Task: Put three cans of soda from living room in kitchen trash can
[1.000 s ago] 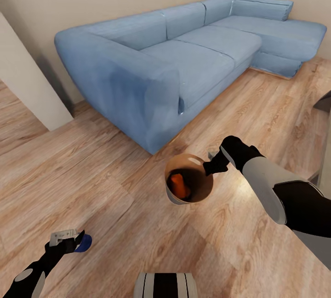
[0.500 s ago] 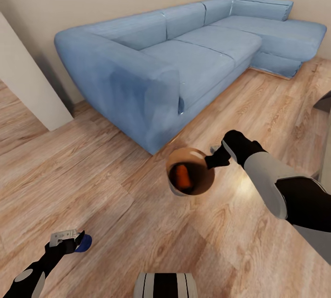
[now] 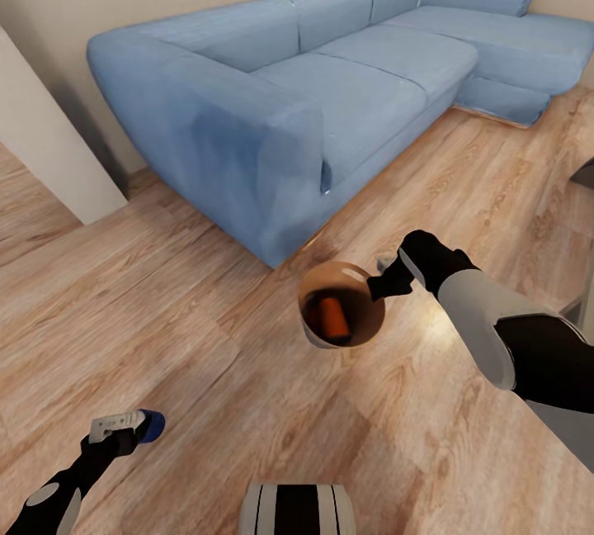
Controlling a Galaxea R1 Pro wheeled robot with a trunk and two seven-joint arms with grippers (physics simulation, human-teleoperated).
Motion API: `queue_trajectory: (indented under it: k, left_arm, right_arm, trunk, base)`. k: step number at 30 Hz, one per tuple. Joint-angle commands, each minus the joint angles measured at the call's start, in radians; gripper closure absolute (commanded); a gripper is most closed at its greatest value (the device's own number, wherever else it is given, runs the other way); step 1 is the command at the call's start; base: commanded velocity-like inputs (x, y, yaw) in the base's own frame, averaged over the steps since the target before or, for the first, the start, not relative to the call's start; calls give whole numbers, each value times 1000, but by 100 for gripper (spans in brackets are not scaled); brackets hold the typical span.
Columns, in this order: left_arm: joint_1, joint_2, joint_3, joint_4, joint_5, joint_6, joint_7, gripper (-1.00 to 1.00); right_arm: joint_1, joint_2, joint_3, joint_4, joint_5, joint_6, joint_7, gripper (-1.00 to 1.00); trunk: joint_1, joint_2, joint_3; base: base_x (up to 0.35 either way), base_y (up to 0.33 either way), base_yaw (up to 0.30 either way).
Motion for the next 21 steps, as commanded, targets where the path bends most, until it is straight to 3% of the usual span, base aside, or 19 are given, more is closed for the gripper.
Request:
queue_trajectory:
  k: [1, 11, 21]
  left_arm:
    - [0, 0, 0, 0, 0, 0, 0, -100]
    - [0, 0, 0, 1, 1, 0, 0, -100]
    - [0, -1, -1, 0, 0, 0, 0, -100]
  right_arm:
    - [0, 1, -10, 0, -35, 6, 5, 100]
    - [0, 2, -10, 0, -35, 6, 5, 100]
    - [0, -1, -10, 0, -35, 6, 4, 100]
  trunk:
    - [0, 0, 0]
    - [3, -2, -31]
    - [3, -2, -31]
  base:
    - [0, 0, 0]
    - [0, 0, 0]
    - [72, 20, 0]
